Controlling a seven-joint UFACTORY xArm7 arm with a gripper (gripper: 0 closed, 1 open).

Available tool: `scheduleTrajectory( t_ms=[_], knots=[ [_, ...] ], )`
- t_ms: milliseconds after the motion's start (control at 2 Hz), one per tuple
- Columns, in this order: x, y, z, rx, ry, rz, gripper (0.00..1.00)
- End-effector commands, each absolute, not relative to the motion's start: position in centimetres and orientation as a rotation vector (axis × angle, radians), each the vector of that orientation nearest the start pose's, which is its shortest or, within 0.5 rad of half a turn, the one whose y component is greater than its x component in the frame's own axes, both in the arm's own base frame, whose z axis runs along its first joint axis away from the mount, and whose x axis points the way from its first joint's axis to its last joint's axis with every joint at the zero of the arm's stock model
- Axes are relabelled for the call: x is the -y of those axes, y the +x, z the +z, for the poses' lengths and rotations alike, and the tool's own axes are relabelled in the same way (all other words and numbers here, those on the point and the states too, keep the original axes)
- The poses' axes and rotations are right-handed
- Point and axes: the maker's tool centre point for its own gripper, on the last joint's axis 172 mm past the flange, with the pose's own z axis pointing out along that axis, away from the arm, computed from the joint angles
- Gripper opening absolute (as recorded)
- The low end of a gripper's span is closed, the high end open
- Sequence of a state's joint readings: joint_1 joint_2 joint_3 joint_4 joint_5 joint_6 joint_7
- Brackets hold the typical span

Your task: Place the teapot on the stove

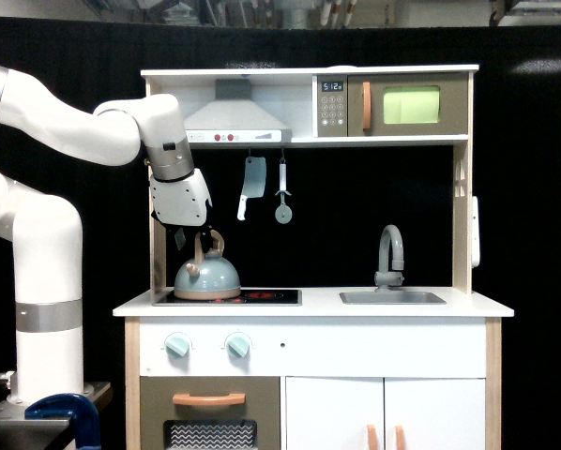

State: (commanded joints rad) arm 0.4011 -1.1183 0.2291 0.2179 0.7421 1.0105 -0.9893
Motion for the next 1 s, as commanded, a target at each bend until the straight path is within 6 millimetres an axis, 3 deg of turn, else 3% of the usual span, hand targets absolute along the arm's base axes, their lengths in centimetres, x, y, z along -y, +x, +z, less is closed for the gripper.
scheduleTrajectory(
  t_ms=[500,1000],
  knots=[
    [-21.0,21.4,26.8,1.549,-2.199,-0.597,1.00],
    [-13.1,22.1,33.4,1.549,-2.199,-0.597,1.00]
  ],
)
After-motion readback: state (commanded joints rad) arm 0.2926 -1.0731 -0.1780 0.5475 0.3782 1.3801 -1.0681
